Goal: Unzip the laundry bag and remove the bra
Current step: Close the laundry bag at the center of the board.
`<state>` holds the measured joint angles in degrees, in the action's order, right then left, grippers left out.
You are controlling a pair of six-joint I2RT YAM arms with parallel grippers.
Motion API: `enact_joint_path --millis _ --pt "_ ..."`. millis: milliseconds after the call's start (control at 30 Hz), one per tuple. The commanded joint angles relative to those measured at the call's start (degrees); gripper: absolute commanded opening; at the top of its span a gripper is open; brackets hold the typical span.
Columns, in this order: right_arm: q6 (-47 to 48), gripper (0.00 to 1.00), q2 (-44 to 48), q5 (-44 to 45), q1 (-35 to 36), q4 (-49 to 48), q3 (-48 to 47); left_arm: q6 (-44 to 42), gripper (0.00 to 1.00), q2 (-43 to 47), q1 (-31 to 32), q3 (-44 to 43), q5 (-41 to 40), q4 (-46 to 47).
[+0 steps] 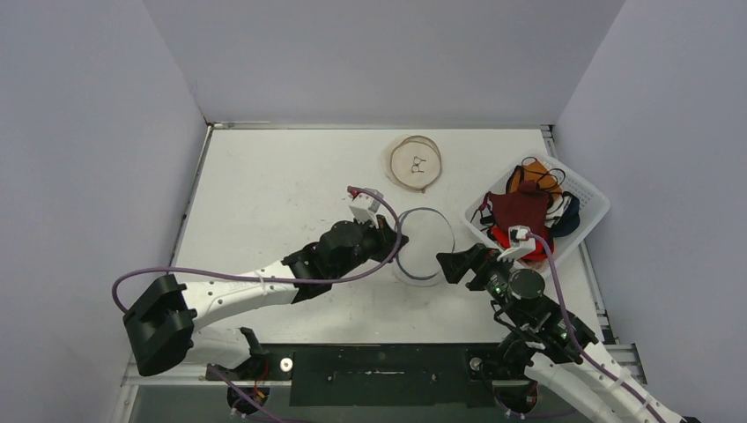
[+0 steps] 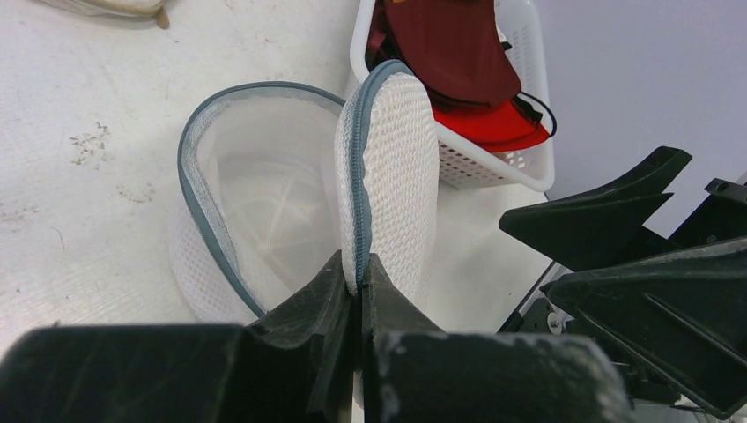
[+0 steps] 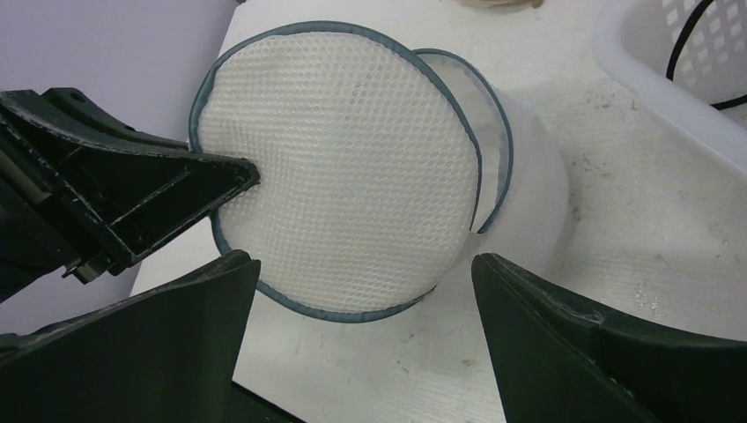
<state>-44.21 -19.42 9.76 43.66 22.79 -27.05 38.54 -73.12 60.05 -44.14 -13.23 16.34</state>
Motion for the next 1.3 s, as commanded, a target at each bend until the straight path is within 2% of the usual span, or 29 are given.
enact_joint_path --millis 0,300,467,733,933,1100,1267 --pt "-6.0 0.96 5.05 2.69 0.4 -2.94 4.68 -3.19 0.0 -3.97 -2.81 -4.85 10.85 3.43" --pt "-13.31 0.97 9.18 6.44 0.46 -4.6 12.82 -3.12 0.0 -11.32 -9.49 -8.73 20.72 4.23" --pt "-15.73 0.97 7.89 8.6 0.44 -7.49 15.72 -3.05 0.0 -15.77 -12.37 -12.1 26.12 3.22" --pt "-19.65 0.98 -3.33 9.91 0.33 -21.86 20.45 0.87 0.0 -18.55 -15.15 -10.15 29.24 7.05" --pt "-20.62 0.98 -14.21 7.97 -1.33 -39.82 23.59 3.98 0.0 -17.66 -16.76 -6.96 29.28 9.96" --pt "-20.22 0.94 -19.18 5.18 -3.46 -51.91 26.08 4.89 0.0 -16.82 -17.91 -5.63 29.47 10.74" --pt "-20.17 0.87 -22.16 2.31 -6.3 -58.65 27.95 5.19 0.0 -16.79 -18.29 -5.23 29.66 11.21"
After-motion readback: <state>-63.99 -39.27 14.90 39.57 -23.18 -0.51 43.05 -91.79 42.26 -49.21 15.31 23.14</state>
